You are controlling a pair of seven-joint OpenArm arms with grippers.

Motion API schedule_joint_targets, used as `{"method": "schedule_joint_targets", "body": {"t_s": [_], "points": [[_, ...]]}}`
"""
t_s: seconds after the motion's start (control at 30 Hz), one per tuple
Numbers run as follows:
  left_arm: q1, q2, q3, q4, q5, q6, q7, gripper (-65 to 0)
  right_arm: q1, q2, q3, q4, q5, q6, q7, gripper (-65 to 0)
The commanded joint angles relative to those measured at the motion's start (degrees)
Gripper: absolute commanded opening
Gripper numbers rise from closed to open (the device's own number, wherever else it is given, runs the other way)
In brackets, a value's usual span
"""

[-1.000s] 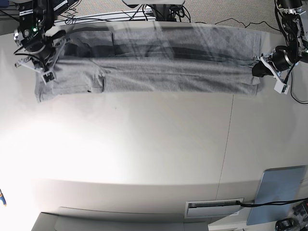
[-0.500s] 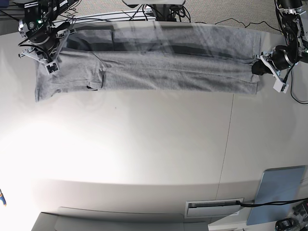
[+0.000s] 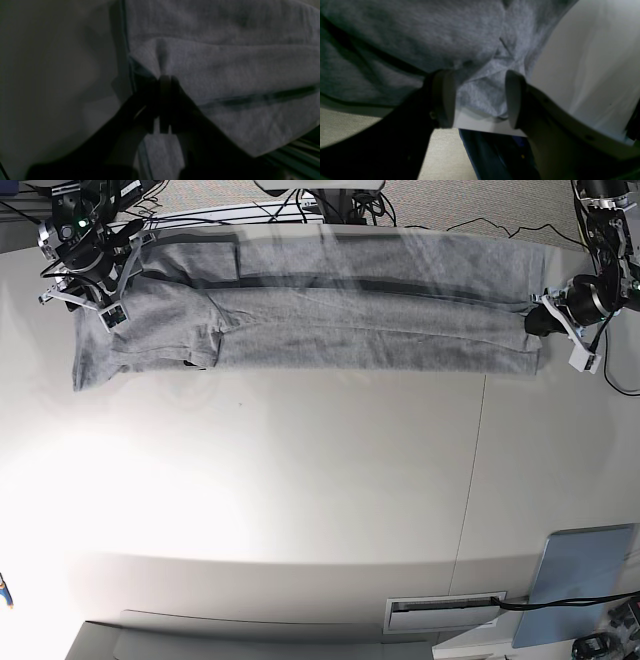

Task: Fold the T-shirt properly
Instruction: 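Lay the folded strip flat and open both grippers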

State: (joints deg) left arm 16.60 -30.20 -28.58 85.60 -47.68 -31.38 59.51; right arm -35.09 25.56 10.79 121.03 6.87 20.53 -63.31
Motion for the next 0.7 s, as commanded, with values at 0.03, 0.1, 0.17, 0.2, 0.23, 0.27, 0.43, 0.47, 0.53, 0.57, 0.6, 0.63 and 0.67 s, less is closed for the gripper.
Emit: {"method": "schedule_joint_targets", "body": {"t_s": [0.03,0.1,0.17,0.2,0.23,0.27,0.43,0.47,0.53,0.57,0.6,0.63,0.67], "points": [[-0.42,-1.42,-0.59,0.83,-0.57,0.17,1.03,-65.0,0.02,0.81,0.55,0.90,-0.48,-0.46,1.49,-33.9],[-0.39,-1.42,-0.59,0.90,-0.57,0.17,2.03,-56.0,0.02,0.81,0.55,0.90,-0.48,-0.59,2.36,-33.9],[-0.39,-1.42,-0.59,0.90,-0.57,0.17,2.60,-46.9,0.02,0.79,0.55,0.90,-0.48,-0.68,3.32,-33.9],[-0.39,-1.42,-0.59,0.90,-0.55,0.11,2.60,-43.5,0.02,0.79,0.55,0.90,-0.48,-0.68,3.74,-33.9],[-0.39,-1.42,-0.59,0.90,-0.52,-0.39,2.60,-41.2,0.02,0.81,0.55,0.90,-0.48,-0.68,3.96,-33.9],[-0.42,-1.42,-0.59,0.90,-0.55,-1.29,2.58,-39.8,0.02,0.79,0.55,0.90,-0.48,-0.68,4.04,-33.9],[-0.39,-1.31,-0.59,0.90,1.68,-2.10,1.97,-39.2,0.02,0.79,0.55,0.90,-0.48,-0.68,4.22,-33.9],[-0.39,-1.22,-0.59,0.90,3.32,-1.27,1.64,-39.2,0.02,0.81,0.55,0.90,-0.48,-0.68,4.22,-33.9],[-0.11,-1.09,-0.59,0.87,6.12,1.14,-0.74,-39.2,0.02,0.81,0.55,0.90,-0.48,-0.68,4.74,-33.9],[0.24,-1.07,-0.59,0.79,6.58,2.03,-1.77,-39.2,0.02,0.79,0.55,0.90,-0.48,-0.70,5.11,-33.9],[0.63,-1.07,-0.59,0.76,6.51,2.05,-2.58,-39.2,0.02,0.79,0.55,0.90,-0.48,-0.70,5.35,-33.9],[1.09,-1.05,-0.59,0.76,6.49,2.01,-2.78,-39.2,0.02,0.79,0.55,0.90,-0.48,-0.70,5.42,-33.9],[1.62,-1.03,-0.59,0.76,6.34,1.97,-2.78,-39.2,0.04,0.79,0.55,0.90,-0.48,-0.70,5.55,-33.9]]}}
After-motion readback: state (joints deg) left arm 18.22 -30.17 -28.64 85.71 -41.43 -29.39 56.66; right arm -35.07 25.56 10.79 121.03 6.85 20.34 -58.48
